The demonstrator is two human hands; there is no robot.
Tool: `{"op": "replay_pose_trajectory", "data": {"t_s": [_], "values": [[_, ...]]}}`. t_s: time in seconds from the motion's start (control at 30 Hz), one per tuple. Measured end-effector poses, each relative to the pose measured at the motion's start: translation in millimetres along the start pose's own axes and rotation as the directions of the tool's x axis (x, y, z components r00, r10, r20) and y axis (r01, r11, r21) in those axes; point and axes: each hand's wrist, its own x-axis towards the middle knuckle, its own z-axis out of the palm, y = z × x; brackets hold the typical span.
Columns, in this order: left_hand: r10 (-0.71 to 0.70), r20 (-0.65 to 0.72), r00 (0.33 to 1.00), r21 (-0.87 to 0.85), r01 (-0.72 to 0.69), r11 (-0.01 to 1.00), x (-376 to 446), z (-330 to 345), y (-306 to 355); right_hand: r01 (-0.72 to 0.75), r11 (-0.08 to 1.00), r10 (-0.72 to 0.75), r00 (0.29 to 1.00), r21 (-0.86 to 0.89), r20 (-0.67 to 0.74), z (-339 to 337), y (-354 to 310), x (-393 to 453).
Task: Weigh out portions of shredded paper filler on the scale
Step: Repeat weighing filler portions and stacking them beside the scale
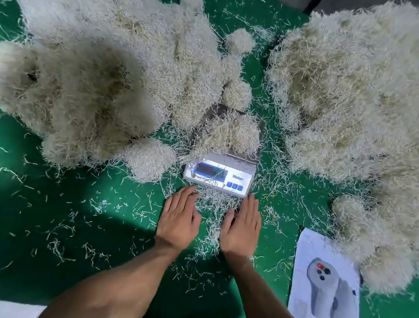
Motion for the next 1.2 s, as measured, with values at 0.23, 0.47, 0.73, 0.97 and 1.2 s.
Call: {"op": "replay_pose_trajectory", "data": {"t_s": [0.23,0.47,0.73,0.97,1.2], "values": [[0.005,-0.02,1.0,-0.001,-0.006,1.0,-0.6,8.5,-3.6,-0.003,1.0,0.002,1.0,-0.019,-0.014,5.4,-0.2,-0.9],[-0.018,-0.008,1.0,0.011,0.019,1.0,-0.1,8.2,-1.7,-0.006,1.0,0.005,1.0,-0.03,-0.025,7.1,1.2,1.6],[-0.011,-0.024,1.0,-0.023,0.011,1.0,1.9,2.4,2.0,-0.003,1.0,0.001,0.998,-0.024,-0.066,9.7,1.3,0.3],[0.005,-0.006,1.0,0.009,-0.005,1.0,0.5,1.1,-0.6,-0.01,0.999,0.01,1.0,0.035,-0.015,-11.6,0.0,9.8],[-0.013,0.049,0.999,0.04,0.011,0.999,-0.5,-3.4,2.9,-0.046,0.949,0.123,0.966,0.312,-0.23,-107.2,-39.4,96.0]]}}
